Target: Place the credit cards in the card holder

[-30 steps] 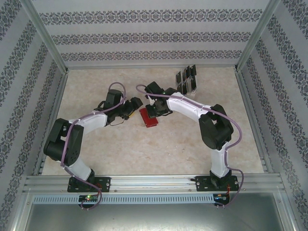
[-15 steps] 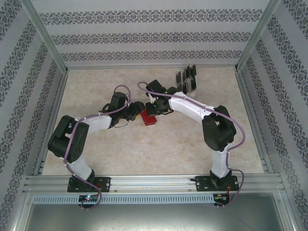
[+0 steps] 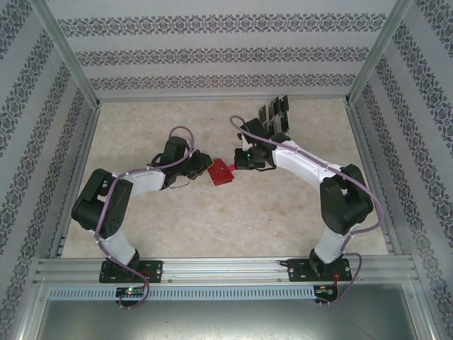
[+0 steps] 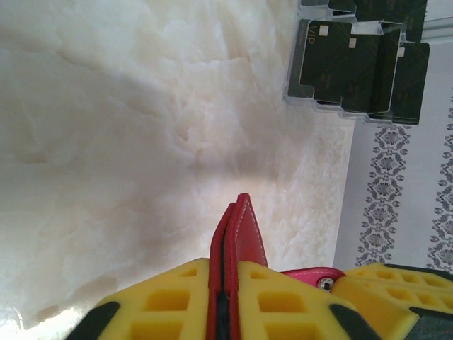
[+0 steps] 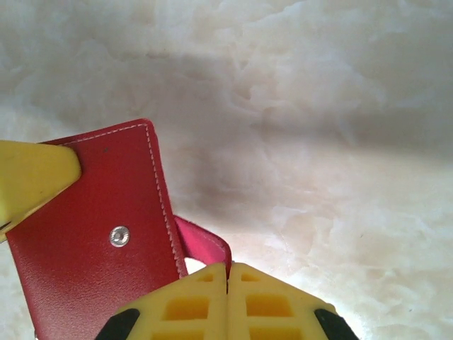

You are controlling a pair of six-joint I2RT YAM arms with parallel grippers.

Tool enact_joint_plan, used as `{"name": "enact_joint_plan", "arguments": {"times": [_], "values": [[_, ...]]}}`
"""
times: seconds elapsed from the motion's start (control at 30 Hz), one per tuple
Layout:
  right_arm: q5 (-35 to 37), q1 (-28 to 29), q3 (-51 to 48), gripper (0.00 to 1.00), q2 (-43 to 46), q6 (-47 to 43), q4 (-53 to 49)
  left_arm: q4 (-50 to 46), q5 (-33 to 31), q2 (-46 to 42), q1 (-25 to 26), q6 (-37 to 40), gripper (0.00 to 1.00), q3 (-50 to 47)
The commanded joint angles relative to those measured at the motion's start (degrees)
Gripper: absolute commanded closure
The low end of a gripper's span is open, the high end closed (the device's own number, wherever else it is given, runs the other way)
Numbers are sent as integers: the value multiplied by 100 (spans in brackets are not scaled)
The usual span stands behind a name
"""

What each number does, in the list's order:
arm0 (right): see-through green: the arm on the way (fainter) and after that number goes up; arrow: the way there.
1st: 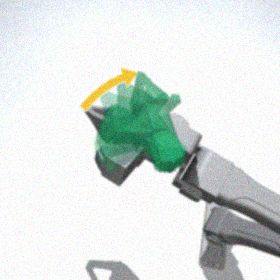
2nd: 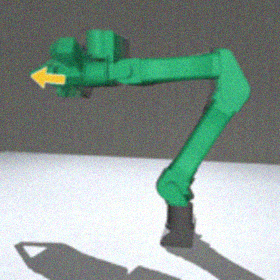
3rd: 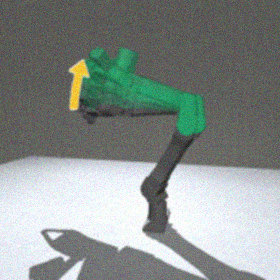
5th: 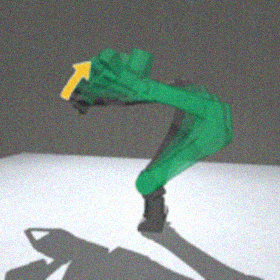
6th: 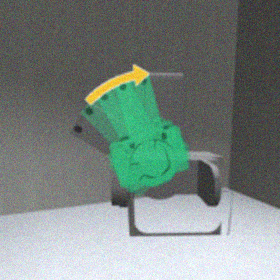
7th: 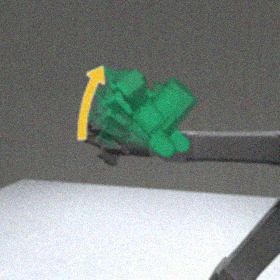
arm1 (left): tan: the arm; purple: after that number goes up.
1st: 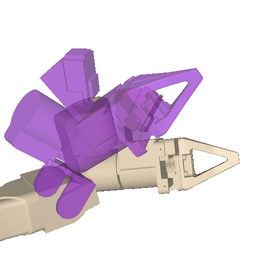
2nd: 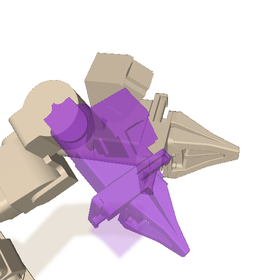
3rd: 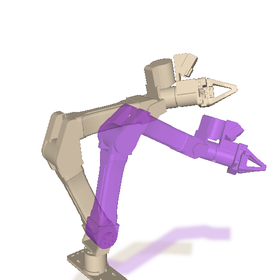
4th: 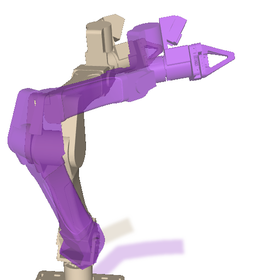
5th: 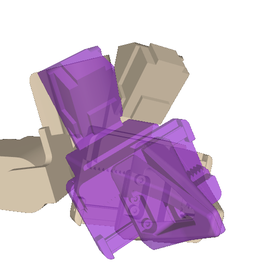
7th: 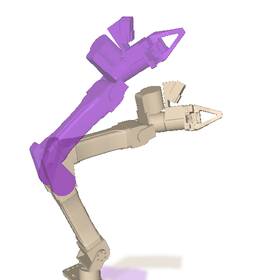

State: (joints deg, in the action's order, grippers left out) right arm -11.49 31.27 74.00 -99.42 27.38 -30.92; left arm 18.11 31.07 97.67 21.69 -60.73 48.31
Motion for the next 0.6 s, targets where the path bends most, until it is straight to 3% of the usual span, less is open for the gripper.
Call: {"name": "enact_joint_plan", "arguments": {"times": [0.0,0.03,0.23,0.57], "values": [[-329,6,-285,100,339,309,305,195,-7,121,18,149,59,10],[-377,11,-372,100,414,371,368,180,-23,112,13,177,47,-14],[-656,103,-736,100,754,655,637,-289,-169,-61,11,519,25,-19],[-757,292,-702,100,952,780,643,-835,-86,-275,35,894,21,92]]}}
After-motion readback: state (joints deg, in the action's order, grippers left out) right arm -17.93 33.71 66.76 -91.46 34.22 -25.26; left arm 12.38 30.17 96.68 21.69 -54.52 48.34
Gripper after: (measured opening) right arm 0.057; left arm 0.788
